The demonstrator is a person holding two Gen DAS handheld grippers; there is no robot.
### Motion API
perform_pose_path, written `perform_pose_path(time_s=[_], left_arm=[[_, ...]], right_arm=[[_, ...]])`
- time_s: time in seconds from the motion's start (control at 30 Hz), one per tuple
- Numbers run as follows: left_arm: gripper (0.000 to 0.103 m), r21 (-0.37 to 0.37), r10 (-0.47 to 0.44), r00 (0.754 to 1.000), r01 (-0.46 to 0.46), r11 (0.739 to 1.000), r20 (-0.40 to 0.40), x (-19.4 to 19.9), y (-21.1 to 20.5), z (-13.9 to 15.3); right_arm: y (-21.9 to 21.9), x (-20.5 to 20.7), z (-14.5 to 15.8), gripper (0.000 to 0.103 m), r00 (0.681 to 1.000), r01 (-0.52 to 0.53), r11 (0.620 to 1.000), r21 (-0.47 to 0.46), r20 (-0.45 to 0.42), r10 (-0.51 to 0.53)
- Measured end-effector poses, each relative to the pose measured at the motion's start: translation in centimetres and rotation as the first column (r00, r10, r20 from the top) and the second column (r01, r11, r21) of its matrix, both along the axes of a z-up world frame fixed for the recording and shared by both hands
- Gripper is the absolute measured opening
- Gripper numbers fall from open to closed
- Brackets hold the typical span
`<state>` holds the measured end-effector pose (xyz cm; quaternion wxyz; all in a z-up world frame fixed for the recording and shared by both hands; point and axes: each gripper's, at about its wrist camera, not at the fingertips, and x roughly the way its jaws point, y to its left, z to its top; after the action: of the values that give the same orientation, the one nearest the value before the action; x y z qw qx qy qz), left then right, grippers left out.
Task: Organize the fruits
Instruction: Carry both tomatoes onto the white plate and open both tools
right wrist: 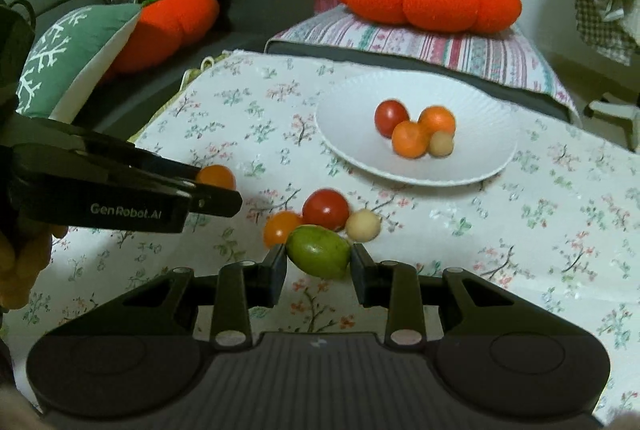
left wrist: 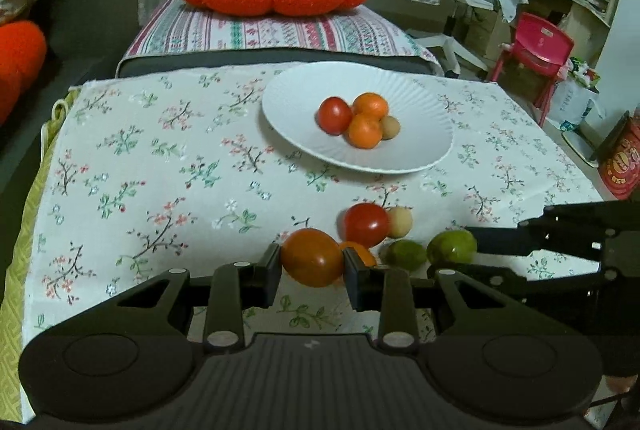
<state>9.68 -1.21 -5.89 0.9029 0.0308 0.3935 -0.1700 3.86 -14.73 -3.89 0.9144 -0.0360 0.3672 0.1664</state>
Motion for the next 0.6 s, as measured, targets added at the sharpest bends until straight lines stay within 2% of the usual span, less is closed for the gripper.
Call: perform_pose_path(time_s=[0.33, 0.6], left_arm=[[0.01, -0.008, -0.006, 1.0, 0.007, 1.0, 0.029, 0.5, -1.0, 0.8], [0.01, 0.023, -0.011, 0.995, 0.008, 1.0, 0.104, 3.2, -2.8, 1.2]], right_arm=[[-2.5, 0.8, 1.7, 0.031, 0.993, 0.096, 0.995, 0.001, 0.074, -0.096], [-4.1, 2.7, 1.9, 0.031, 0.983, 0.15, 0.989, -0.006, 0.111, -0.149]])
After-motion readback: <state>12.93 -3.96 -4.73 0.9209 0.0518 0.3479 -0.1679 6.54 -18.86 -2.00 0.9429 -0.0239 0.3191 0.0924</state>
